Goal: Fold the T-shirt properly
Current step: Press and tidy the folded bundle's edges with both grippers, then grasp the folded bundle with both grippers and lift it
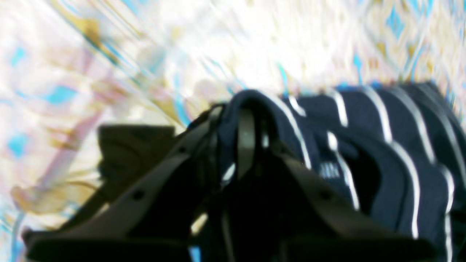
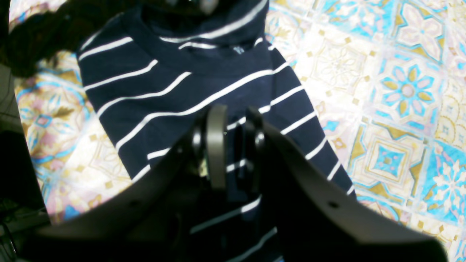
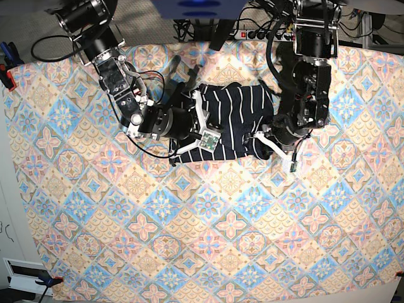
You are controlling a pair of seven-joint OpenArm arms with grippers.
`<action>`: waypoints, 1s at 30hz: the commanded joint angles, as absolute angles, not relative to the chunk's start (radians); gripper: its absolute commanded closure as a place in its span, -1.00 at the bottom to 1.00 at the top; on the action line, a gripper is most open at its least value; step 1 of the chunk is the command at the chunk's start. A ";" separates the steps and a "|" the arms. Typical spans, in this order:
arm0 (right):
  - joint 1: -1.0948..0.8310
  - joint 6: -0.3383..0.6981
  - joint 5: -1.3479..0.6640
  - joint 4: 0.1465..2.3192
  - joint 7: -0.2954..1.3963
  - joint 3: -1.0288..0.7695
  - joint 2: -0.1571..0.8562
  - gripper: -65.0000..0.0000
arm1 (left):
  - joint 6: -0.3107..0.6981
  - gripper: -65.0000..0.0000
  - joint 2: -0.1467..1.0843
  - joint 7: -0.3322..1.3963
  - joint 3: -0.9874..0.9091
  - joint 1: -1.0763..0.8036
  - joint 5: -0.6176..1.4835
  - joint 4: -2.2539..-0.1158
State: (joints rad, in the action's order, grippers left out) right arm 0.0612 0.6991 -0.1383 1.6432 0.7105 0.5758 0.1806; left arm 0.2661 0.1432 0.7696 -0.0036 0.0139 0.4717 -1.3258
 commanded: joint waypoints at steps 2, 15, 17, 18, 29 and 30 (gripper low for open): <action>0.079 0.698 -0.157 1.664 0.687 0.572 0.177 0.72 | 0.271 0.57 0.156 0.754 -0.013 0.019 0.489 -1.348; 0.097 0.698 -0.159 1.672 0.687 0.467 0.199 0.72 | 0.271 -0.22 0.170 0.846 -0.213 -0.288 0.555 -1.853; 0.133 0.698 -0.159 1.635 0.687 0.463 0.199 0.72 | 0.272 -0.22 0.168 0.878 -0.179 -0.343 0.591 -1.928; 0.151 0.698 -0.159 1.609 0.687 0.461 0.199 0.72 | 0.272 -0.22 0.170 0.885 -0.157 -0.369 0.604 -1.957; 0.358 0.698 -0.151 1.210 0.578 0.466 0.191 0.74 | 0.272 0.67 0.171 0.880 -0.002 -0.512 0.599 -1.983; 0.369 0.698 -0.151 1.173 0.545 0.466 0.191 0.74 | 0.272 0.67 0.170 0.880 -0.001 -0.510 0.596 -1.980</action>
